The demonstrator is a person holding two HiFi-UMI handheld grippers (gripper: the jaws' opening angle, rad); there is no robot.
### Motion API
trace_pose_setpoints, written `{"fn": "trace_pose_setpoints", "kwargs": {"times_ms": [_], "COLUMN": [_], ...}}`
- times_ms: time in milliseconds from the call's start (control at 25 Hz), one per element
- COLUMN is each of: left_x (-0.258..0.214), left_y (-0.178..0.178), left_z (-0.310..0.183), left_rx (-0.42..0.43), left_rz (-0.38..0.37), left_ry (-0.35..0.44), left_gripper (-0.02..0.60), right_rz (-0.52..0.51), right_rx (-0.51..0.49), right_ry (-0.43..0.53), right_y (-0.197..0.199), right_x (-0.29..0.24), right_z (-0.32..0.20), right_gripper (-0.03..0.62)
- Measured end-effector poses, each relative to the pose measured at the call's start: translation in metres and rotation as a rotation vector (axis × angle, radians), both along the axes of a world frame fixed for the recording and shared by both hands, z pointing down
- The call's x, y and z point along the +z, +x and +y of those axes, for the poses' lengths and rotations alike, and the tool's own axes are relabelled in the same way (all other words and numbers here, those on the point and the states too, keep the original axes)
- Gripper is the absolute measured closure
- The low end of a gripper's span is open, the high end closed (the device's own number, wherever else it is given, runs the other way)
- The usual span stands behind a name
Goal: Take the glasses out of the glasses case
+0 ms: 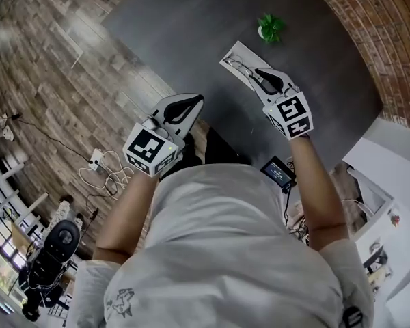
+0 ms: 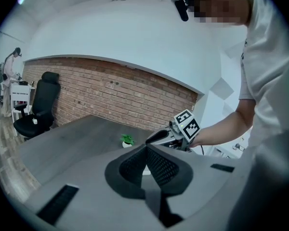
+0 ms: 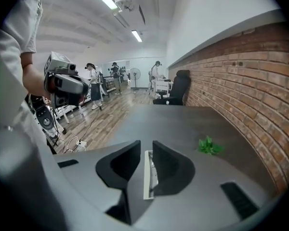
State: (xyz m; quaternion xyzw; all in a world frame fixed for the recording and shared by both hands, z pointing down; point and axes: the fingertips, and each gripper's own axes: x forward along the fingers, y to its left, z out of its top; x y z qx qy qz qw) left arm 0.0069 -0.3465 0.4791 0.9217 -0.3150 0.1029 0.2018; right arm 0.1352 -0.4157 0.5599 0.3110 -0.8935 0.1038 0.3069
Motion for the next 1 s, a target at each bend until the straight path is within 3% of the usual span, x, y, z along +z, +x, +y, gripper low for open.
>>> {"fn": "trace_pose_setpoints", "kwargs": {"times_ms": [400, 1000], "left_x": [0.042, 0.077], "left_y": [0.015, 0.02], "left_z": [-0.023, -0.038], "left_rx": [0.012, -0.003], "left_rz": [-0.031, -0.051], "left_ry": [-0.059, -0.102], "left_gripper": [0.571, 0.571], "right_rz": [0.121, 0.243], "right_rx": [-0.031, -0.066], "right_ry": [-0.155, -0.246], "right_y": [0.007, 0.0], "right_x": [0.092, 0.151], "right_z": [-0.022, -0.034], "right_gripper": [0.525, 0.538]}}
